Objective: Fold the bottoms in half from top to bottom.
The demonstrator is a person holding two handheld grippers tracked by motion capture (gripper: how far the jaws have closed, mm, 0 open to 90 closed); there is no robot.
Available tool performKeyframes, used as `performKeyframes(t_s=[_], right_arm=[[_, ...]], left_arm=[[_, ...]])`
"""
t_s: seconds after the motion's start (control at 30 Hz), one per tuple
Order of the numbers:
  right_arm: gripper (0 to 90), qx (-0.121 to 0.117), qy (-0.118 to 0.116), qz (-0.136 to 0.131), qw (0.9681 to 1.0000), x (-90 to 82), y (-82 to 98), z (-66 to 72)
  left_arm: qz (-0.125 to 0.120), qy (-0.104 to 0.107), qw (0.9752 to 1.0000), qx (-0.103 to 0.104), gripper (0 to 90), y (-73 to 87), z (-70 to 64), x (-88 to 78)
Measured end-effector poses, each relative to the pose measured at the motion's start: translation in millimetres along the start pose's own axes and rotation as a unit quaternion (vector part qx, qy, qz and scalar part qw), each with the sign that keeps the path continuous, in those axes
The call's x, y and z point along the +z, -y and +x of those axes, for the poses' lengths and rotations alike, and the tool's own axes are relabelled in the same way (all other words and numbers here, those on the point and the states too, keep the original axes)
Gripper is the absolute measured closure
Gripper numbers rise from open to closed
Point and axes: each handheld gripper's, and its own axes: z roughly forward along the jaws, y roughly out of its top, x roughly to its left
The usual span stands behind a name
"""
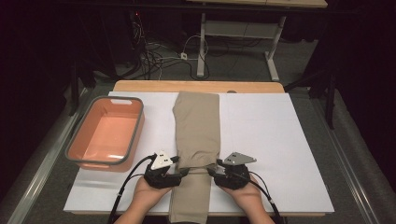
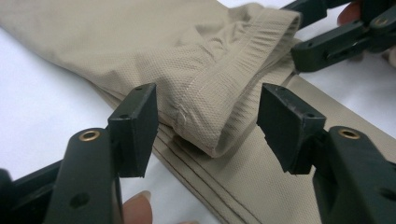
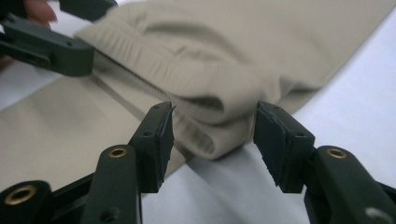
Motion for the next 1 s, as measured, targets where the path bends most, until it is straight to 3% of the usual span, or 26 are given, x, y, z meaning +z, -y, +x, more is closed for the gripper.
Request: performKeyframes(t_s=[0.13,0.2,0.3,0.47,0.77,0.83,0.87,1.0], right_arm=[[50.6,-0.007,0.008,0.012,0.9999,3.0,-0.6,2.2],[50.6,-0.007,0.007,0.025,0.9996,5.7,-1.4,2.3],[51.6,-0.009,0.003,0.029,0.9995,6.3,-1.4,2.4],[52.9,-0.007,0.0,0.028,0.9996,6.4,-1.4,1.7],[54.9,-0.005,-0.001,0.027,0.9996,6.2,-1.1,1.3],[58.3,-0.009,0.0,0.025,0.9996,5.7,-1.0,1.9],[65.4,-0.01,0.003,0.022,0.9997,5.0,-0.8,2.2],[70.5,-0.011,-0.007,0.01,0.9999,2.4,-1.0,1.4]], left_arm=[[0.017,0.006,0.9994,-0.028,41.2,-1.5,5.9,3.1],[0.03,0.009,0.999,-0.031,46.6,-2.7,6.3,5.5],[0.043,0.003,0.9989,-0.018,52.2,-3.9,3.4,8.2],[0.043,0.001,0.999,-0.013,60.7,-3.7,2.1,7.9],[0.041,0.002,0.9991,-0.007,66.9,-3.3,0.9,7.3],[0.039,0.005,0.9992,-0.002,69.7,-3.1,0.5,6.9],[0.036,0.003,0.9994,0.0,71.4,-2.9,-0.1,6.4],[0.026,0.008,0.9996,0.005,75.1,-3.4,0.1,4.1]])
